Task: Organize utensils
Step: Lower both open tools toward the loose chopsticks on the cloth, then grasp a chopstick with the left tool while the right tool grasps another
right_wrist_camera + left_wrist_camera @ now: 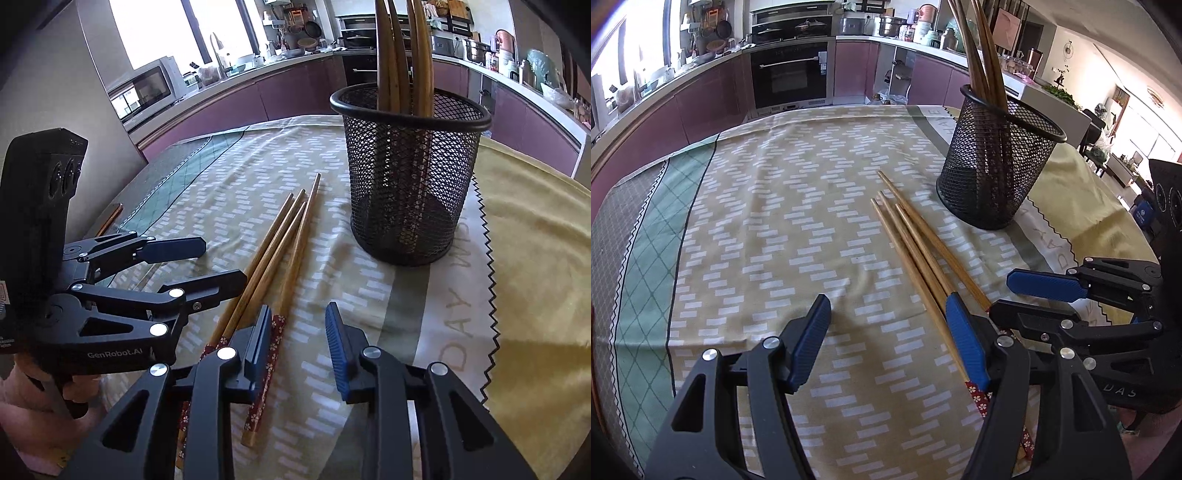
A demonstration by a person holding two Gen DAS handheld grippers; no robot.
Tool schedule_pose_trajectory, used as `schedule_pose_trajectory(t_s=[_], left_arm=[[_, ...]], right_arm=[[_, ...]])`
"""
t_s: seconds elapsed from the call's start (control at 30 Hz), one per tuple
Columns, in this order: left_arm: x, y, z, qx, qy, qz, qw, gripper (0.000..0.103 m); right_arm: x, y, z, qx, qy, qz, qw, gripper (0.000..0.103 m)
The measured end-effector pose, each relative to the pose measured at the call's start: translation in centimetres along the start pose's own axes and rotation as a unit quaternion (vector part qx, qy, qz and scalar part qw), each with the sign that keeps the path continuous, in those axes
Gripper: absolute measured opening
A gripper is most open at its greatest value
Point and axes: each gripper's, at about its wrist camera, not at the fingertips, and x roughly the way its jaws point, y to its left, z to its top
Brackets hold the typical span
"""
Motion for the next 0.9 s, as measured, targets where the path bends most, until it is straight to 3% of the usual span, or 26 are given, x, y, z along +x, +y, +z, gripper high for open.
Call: schedule_pose_trajectory(t_s=[0.9], left_arm=[[1.2, 0.2, 1.7, 0.005, 0.015, 0.027, 0.9995, 0.020]], right_arm=[[3.3, 1.0, 3.5, -0.024, 0.001, -0.028, 0.999, 0.017]])
